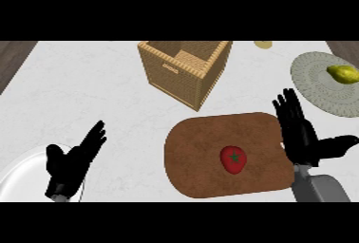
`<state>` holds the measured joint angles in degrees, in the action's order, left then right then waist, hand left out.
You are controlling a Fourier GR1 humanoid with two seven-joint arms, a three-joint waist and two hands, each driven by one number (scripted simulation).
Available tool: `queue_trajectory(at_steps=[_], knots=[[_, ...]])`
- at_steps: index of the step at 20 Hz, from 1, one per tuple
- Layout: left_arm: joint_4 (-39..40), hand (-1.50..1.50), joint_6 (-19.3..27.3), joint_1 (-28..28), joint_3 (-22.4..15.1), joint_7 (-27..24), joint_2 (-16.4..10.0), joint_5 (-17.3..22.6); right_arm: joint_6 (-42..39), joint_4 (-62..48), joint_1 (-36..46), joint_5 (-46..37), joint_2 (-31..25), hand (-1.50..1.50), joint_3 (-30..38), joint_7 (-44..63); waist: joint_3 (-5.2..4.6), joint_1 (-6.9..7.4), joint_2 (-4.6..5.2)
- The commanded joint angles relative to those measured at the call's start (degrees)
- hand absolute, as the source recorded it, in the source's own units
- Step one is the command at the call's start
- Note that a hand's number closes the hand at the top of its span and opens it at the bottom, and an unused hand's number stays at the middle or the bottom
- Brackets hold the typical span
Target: Pick the tomato from the cutting board and place it in the basket
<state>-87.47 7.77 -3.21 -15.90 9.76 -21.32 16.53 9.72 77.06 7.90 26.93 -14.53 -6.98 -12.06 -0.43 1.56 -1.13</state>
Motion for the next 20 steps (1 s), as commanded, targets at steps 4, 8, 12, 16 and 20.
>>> queue_trajectory(at_steps=[4,8,12,16,20], knots=[[-4.6,0.0,7.1,3.6,6.0,-7.6,2.9,-2.4,-9.1,12.2,0.6,-3.4,-7.9,1.5,-4.5,1.2,0.35,-1.78,0.42],[-6.7,0.0,7.8,4.8,5.5,-10.0,4.9,-2.5,-18.1,21.4,4.1,-10.2,-10.2,1.5,-15.8,-1.7,0.27,-0.85,-0.15],[-6.3,0.0,9.8,5.4,5.8,-11.1,6.7,-3.4,0.8,28.9,-2.7,-29.2,-2.0,-1.5,-29.4,4.4,0.21,-2.82,0.12],[-6.6,0.0,9.4,4.3,7.6,-12.2,5.3,-3.4,11.7,31.7,-5.6,-41.0,-4.6,-1.5,-28.0,15.7,0.15,-3.51,0.18],[-7.3,0.0,9.8,2.7,6.6,-11.9,6.0,-3.7,11.2,36.7,-2.4,-50.0,-13.9,-1.5,-20.9,30.9,-0.21,-4.94,-0.47]])
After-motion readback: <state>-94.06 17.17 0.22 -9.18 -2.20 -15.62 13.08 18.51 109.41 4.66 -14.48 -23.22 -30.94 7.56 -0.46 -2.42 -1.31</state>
